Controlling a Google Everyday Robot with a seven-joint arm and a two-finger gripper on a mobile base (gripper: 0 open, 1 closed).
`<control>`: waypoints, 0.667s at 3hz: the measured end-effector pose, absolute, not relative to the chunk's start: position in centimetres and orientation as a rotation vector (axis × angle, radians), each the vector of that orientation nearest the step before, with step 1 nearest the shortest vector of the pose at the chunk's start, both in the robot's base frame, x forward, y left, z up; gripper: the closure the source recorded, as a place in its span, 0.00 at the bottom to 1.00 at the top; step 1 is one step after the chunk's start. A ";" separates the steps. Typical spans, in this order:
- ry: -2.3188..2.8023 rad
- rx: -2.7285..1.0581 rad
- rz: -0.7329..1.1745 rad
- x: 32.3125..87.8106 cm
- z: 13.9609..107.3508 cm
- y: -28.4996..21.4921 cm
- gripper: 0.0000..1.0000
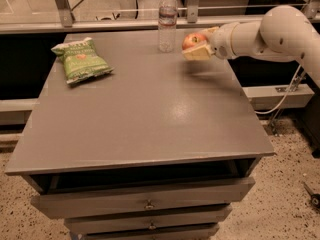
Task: Move apple near water bottle
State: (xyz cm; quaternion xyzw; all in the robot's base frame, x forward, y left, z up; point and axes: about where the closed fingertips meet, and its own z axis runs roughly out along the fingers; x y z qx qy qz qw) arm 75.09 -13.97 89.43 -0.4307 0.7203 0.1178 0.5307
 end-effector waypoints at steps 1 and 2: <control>1.730 -1.019 0.249 79.2 88.6 -14.4 1.00; 1.753 -1.017 0.244 80.8 87.6 -14.6 0.80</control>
Offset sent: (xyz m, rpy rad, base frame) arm 0.0775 -0.0152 -0.0243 -0.0389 0.0260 -0.0550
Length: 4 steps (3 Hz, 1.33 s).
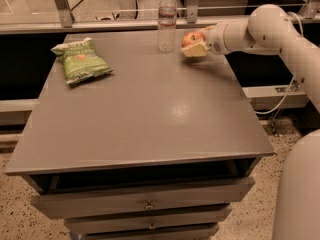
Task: Move apple near water bottle
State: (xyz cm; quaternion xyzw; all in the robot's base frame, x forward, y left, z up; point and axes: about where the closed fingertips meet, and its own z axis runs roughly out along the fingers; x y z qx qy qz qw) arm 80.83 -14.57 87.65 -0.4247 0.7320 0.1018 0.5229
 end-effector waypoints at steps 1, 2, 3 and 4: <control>1.763 -1.014 0.252 81.9 87.1 -14.4 0.56; 1.762 -1.012 0.261 82.6 86.9 -14.0 0.33; 1.763 -1.012 0.272 83.1 86.7 -13.5 0.10; 1.763 -1.012 0.289 83.5 86.4 -12.9 0.00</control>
Offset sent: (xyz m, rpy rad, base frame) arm 0.0270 0.0030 -0.0034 0.0172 0.0103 -0.0030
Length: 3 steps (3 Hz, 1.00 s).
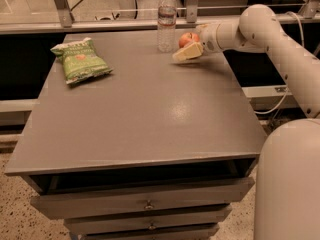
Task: Move apple near water bottle
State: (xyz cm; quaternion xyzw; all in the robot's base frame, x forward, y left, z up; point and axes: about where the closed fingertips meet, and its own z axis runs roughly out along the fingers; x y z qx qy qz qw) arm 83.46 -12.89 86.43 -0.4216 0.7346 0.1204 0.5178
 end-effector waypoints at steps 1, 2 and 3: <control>1.763 -1.011 0.292 83.5 86.4 -12.8 0.00; 1.752 -0.994 0.308 82.8 86.9 -13.1 0.00; 1.710 -1.001 0.351 79.4 89.2 -13.9 0.00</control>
Offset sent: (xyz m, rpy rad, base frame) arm -0.0213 -0.0131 0.0183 0.0649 -0.0179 -0.0116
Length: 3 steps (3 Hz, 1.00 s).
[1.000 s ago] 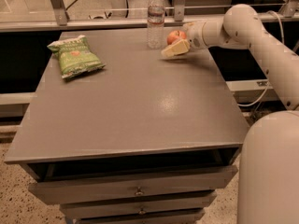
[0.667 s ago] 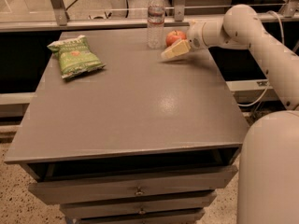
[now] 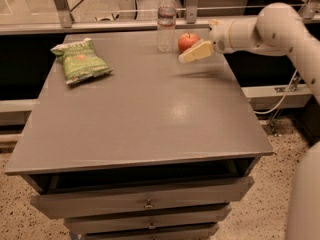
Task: Move apple near water bottle
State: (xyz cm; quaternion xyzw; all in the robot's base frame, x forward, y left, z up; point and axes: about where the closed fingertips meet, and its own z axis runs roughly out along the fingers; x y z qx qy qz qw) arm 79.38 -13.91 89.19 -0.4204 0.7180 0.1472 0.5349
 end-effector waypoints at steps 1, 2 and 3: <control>1.653 -1.042 0.390 73.7 92.6 -16.1 0.00; 1.589 -1.097 0.449 68.0 95.7 -19.1 0.00; 1.585 -1.168 0.520 65.5 95.3 -18.9 0.00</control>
Offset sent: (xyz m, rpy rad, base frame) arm -0.2169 -0.0989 0.1092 0.0655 -0.0352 0.3466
